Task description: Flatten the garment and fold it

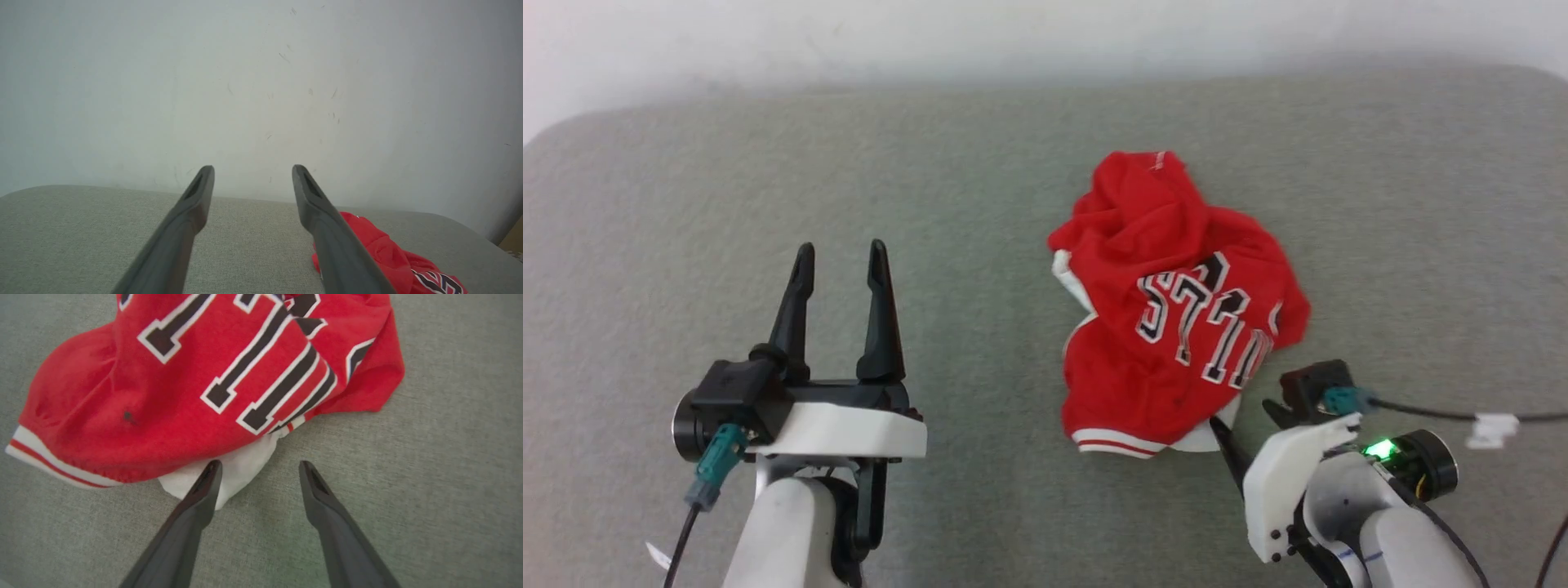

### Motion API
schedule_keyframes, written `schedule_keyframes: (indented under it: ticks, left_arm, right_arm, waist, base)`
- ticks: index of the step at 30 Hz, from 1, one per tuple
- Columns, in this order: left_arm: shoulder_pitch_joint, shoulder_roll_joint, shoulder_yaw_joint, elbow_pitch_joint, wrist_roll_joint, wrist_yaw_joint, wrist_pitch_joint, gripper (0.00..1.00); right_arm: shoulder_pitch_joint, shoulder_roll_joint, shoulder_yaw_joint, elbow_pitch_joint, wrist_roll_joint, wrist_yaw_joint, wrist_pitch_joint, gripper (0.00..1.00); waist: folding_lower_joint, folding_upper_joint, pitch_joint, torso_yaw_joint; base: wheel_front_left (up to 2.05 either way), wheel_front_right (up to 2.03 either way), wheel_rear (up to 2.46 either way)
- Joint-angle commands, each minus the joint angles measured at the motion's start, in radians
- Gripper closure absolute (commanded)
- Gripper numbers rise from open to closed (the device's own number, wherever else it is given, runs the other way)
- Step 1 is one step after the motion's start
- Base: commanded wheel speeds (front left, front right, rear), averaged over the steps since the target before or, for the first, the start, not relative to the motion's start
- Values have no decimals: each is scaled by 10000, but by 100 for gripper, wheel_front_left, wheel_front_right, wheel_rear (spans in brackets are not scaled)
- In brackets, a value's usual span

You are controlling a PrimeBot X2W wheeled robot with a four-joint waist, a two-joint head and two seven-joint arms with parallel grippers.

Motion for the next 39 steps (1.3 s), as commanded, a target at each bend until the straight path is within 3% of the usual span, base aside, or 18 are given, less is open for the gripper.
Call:
schedule_keyframes:
  ticks: [1,6,7,8,10,13,21,25,29,35,36,37,39]
  left_arm:
    - [112,-57,60,-31,35,-106,-46,0]
    - [52,-103,27,-21,-77,-200,-46,0]
    - [46,-104,-5,-20,-148,-175,-46,0]
    - [47,-105,-35,-17,-193,-155,-46,0]
    - [88,-107,-45,-6,-237,-113,-46,0]
    - [195,-108,-24,57,-233,-97,-47,0]
    - [567,-109,142,243,-67,-190,-47,0]
    - [729,-109,189,300,-20,-248,-47,0]
    - [893,-109,190,339,50,-319,-47,0]
    - [1042,-110,190,445,113,-427,-47,0]
    - [1060,-110,167,492,125,-455,-47,0]
    - [1077,-110,137,534,138,-476,-47,0]
    - [1099,-110,70,610,120,-497,-47,0]
  right_arm:
    - [-200,-5,63,88,-167,-19,508,0]
    - [-202,-7,192,422,-385,-19,2538,0]
    - [-167,-7,202,440,-367,-19,2930,22]
    - [-142,-7,162,386,-318,-19,3162,54]
    - [-108,-6,137,196,-214,-19,3273,100]
    - [-87,-6,-37,-145,-45,-19,2676,100]
    - [288,-6,-1987,-1095,874,-19,-1818,100]
    - [730,-5,-3213,-1132,1054,-19,-2713,100]
    - [1233,-5,-5048,-640,858,-19,-2536,100]
    - [1532,-5,-6687,463,449,-19,-799,100]
    - [1524,-5,-6741,539,434,-19,-600,79]
    - [1501,-5,-6713,513,439,-19,-582,0]
    - [1419,-5,-6490,309,488,-19,-899,0]
  waist:
    - [-1,0,607,706]
    - [-1,0,813,1033]
    - [-1,0,818,1051]
    - [-1,0,813,1059]
    - [-1,0,769,1002]
    - [-1,0,624,802]
    - [-1,0,-115,89]
    - [-1,0,-367,-143]
    - [-1,0,-573,-385]
    - [-1,0,-724,-572]
    - [-1,0,-743,-585]
    - [-1,0,-762,-596]
    - [-1,0,-788,-621]
  base:
    - [0,0,0]
    - [0,0,0]
    - [0,0,0]
    - [0,0,0]
    - [0,0,0]
    - [0,0,0]
    - [0,0,0]
    - [0,0,0]
    - [0,0,0]
    - [0,0,0]
    - [0,0,0]
    - [0,0,0]
    - [0,0,0]
